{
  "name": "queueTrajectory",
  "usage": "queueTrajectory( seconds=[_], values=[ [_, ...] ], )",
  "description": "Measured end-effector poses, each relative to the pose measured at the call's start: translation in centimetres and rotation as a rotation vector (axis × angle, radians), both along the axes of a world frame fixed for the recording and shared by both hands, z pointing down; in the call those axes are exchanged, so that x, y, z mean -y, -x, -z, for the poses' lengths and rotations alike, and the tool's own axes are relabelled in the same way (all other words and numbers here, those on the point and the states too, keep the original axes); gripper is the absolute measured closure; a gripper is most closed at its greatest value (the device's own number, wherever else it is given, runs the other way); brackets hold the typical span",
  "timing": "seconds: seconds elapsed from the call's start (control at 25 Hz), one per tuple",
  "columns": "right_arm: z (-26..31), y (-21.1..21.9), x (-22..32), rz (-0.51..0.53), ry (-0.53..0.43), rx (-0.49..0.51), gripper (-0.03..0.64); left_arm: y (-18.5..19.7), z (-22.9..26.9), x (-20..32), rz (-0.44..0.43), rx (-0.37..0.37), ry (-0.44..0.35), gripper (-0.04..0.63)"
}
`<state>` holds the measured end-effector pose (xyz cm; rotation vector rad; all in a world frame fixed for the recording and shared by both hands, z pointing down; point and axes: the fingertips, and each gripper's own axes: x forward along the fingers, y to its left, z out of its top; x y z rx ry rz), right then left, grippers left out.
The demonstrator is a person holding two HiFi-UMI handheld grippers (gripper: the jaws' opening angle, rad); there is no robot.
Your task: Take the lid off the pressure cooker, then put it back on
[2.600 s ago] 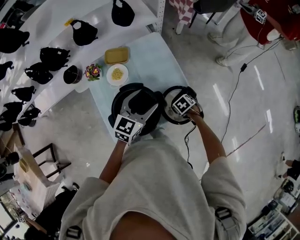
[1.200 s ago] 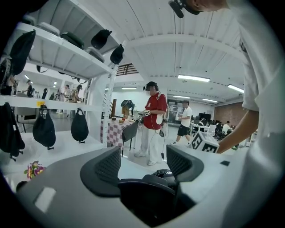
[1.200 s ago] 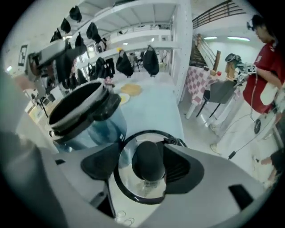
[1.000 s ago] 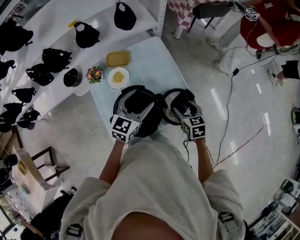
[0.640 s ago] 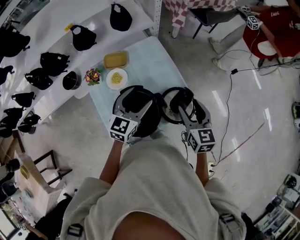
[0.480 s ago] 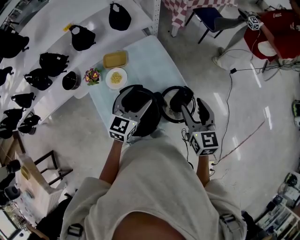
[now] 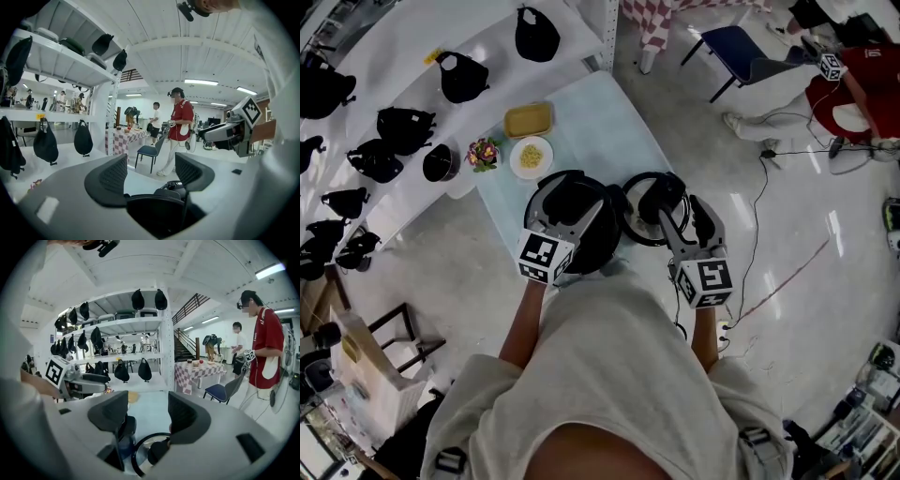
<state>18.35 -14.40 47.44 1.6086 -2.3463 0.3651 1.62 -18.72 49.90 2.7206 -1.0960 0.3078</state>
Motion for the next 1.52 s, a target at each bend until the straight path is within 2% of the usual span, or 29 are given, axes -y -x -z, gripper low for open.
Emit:
queueTrajectory(
  seconds=[0.24, 0.64, 1.04, 1.28, 1.4, 1.52],
  values=[
    [-3.6, 0.3, 0.3, 0.056, 0.096, -0.045, 0.350, -0.2, 0.4, -0.3, -0.001, -0.010, -0.003, 0.286],
    [-17.2, -0.3, 1.9, 0.135, 0.423, -0.143, 0.339, 1.1, 0.3, 0.0, 0.033, -0.010, 0.002, 0.287],
    [-27.9, -1.4, 1.8, 0.259, 0.738, -0.328, 0.330, 2.7, 0.3, 0.0, 0.077, -0.014, 0.008, 0.286],
    [-30.1, -0.7, 2.0, 0.320, 0.835, -0.382, 0.325, 3.9, 0.0, -0.2, 0.107, -0.003, 0.018, 0.285],
    [-31.1, -1.6, 1.5, 0.318, 0.913, -0.463, 0.304, 4.5, 0.0, -0.3, 0.122, 0.005, 0.019, 0.287],
    [-31.5, -0.8, 1.5, 0.357, 0.901, -0.492, 0.304, 5.2, -0.1, -0.3, 0.141, 0.007, 0.019, 0.287]
  ],
)
